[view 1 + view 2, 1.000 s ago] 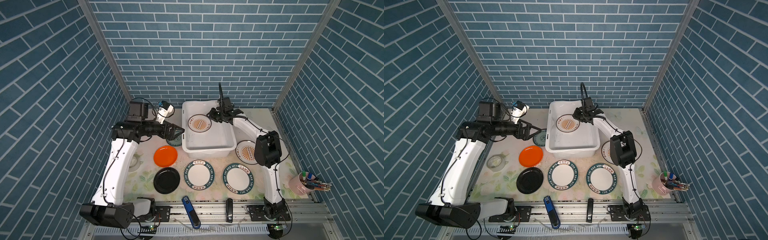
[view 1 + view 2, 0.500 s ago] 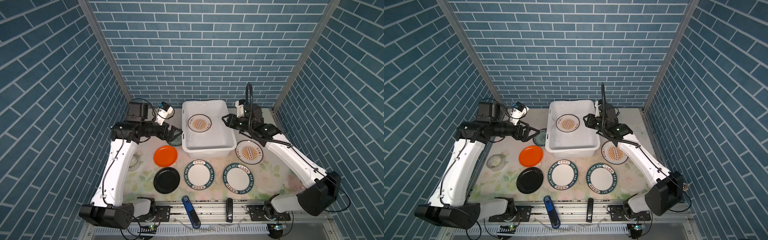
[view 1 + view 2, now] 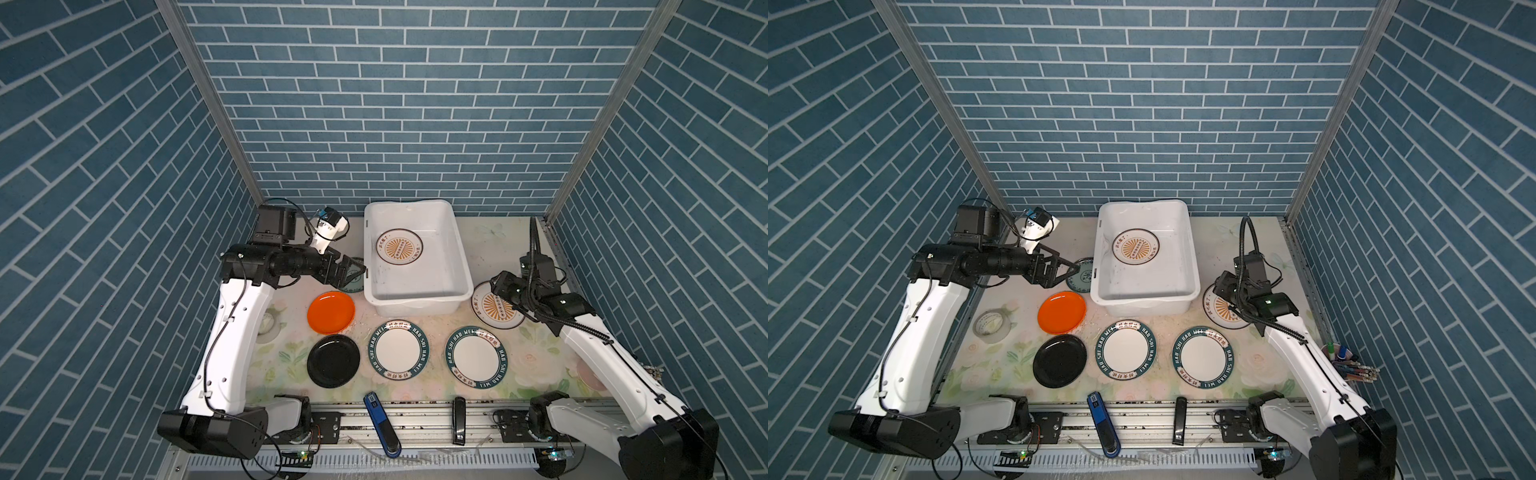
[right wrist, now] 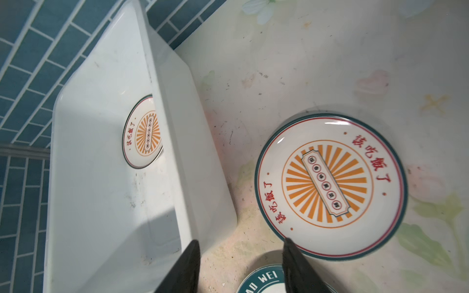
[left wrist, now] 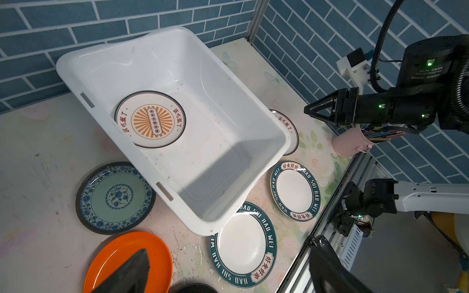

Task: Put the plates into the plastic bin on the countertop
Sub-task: 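Open the right gripper and move it toward the nearer sunburst plate, then lower the right gripper onto the sunburst plate edge and grip it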

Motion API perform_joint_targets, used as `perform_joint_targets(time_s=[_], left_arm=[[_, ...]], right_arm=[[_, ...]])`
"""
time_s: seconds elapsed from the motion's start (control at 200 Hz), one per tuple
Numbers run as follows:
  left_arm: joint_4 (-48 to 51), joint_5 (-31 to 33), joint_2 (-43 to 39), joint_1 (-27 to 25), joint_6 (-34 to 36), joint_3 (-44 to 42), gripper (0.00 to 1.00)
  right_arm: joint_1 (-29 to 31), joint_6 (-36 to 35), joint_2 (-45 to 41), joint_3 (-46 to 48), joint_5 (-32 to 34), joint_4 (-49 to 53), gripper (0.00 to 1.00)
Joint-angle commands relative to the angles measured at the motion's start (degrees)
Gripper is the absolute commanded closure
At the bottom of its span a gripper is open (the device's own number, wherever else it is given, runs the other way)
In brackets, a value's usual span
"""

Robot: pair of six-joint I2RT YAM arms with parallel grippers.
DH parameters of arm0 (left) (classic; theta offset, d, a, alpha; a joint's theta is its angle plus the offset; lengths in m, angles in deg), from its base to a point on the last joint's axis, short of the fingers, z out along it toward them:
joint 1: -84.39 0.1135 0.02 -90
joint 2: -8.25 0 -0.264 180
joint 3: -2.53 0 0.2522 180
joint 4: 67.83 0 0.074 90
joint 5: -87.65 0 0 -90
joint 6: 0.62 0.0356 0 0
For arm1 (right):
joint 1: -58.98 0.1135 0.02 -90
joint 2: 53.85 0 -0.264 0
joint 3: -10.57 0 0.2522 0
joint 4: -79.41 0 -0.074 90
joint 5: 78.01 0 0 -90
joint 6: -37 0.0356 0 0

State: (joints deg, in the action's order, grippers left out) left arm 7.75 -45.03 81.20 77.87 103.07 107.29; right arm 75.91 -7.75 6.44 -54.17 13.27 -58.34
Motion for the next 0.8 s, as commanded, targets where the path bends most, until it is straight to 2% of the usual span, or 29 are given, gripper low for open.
perform_joint_targets(time_s=[0.0,0.18,0.31,0.42,0.605,0.795], left_arm=[[-1.80,-2.60,0.05,0.02,-1.59,0.29,0.01],[-3.14,-6.58,2.60,-0.32,-3.73,1.14,0.00],[0.50,-8.85,5.66,-0.73,-1.08,4.35,0.01],[2.58,-7.72,7.70,-1.03,1.12,5.74,0.00],[1.80,-8.12,10.40,-1.85,-0.42,6.10,0.00],[-1.40,-8.45,10.59,-2.60,-2.42,6.28,0.01]], right_arm=[[-3.15,3.44,-1.70,3.34,3.28,5.26,0.46],[-7.78,5.67,-3.14,9.23,-0.30,4.17,0.44],[-10.05,5.77,-3.66,12.17,-2.59,2.97,0.44],[-12.24,5.14,-2.71,12.57,-5.25,3.15,0.43],[-14.74,4.72,-0.86,14.04,-8.51,3.53,0.43],[-18.28,6.24,-1.55,19.70,-11.96,-1.04,0.43]])
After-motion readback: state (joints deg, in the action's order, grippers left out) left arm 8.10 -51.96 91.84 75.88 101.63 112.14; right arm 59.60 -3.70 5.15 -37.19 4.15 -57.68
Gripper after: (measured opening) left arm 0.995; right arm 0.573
